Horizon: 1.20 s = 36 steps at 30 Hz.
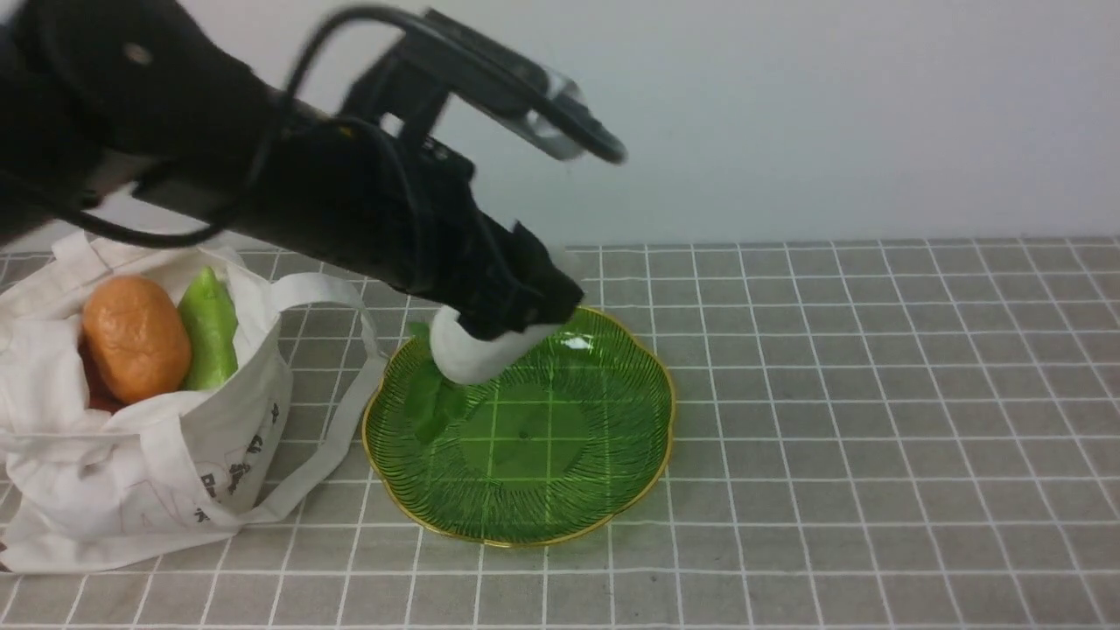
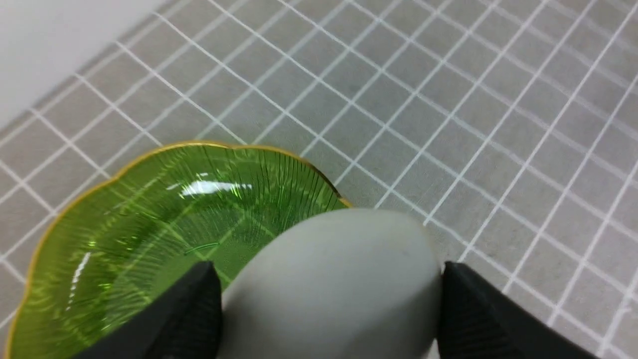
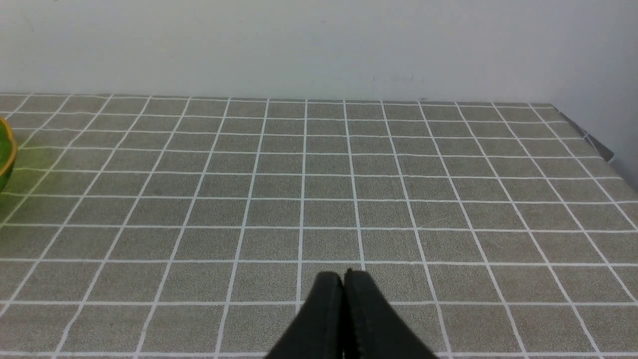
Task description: Take vegetables from bag on grey coffee tablecloth place on plate.
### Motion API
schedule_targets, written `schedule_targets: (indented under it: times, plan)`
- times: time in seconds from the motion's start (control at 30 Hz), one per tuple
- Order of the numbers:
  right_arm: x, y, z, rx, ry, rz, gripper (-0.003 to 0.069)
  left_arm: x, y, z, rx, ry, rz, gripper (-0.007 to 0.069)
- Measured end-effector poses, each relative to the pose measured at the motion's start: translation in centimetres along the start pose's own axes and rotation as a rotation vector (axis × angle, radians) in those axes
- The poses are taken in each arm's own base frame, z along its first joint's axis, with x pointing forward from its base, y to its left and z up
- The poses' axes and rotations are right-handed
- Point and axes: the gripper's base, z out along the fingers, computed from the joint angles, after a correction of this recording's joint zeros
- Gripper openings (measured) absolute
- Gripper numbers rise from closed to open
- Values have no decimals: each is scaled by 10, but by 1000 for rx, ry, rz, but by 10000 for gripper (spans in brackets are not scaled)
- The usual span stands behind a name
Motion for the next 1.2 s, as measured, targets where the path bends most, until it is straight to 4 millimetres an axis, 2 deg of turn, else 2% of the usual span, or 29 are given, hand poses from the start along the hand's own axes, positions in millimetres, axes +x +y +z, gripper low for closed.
schedule_targets:
  times: [0.07, 0.1, 0.17, 0.3, 0.4, 0.57, 0.6, 0.67, 0.77, 0.83, 0.93, 1.0, 1.03, 1.1, 1.13, 1.2]
  plan:
    - [0, 0, 0, 0, 0, 0, -13, 3, 1, 17, -9, 28, 19, 496]
    - [0, 0, 0, 0, 0, 0, -13, 8, 3, 34, -14, 61, 33, 489]
    - [0, 0, 0, 0, 0, 0, -13, 15, 7, 55, -21, 100, 43, 489]
    - [0, 0, 0, 0, 0, 0, -13, 25, 13, 81, -33, 138, 22, 489]
    - [0, 0, 0, 0, 0, 0, -13, 29, 16, 89, -44, 142, 8, 501]
    - [0, 0, 0, 0, 0, 0, -13, 29, 15, 89, -40, 149, -41, 628]
    - [0, 0, 0, 0, 0, 0, -13, 28, 13, 85, -37, 151, -53, 667]
    - [0, 0, 0, 0, 0, 0, -13, 25, 12, 77, -38, 141, -55, 682]
    - [0, 0, 0, 0, 0, 0, -13, 20, 10, 68, -45, 120, -47, 681]
    - [0, 0, 0, 0, 0, 0, -13, 10, 5, 47, -61, 75, -31, 644]
    - [0, 0, 0, 0, 0, 0, -13, -2, -4, 12, -74, 5, -30, 515]
    - [0, 0, 0, 0, 0, 0, -13, -8, -10, -11, -88, -40, -23, 402]
    - [0, 0, 0, 0, 0, 0, -13, -13, -15, -33, -105, -87, -16, 282]
    - [0, 0, 0, 0, 0, 0, -13, -18, -23, -63, -132, -155, 4, 128]
    - [0, 0, 0, 0, 0, 0, -13, -20, -28, -80, -147, -193, 18, 72]
    - [0, 0, 0, 0, 0, 0, -13, -21, -36, -106, -170, -253, 29, 22]
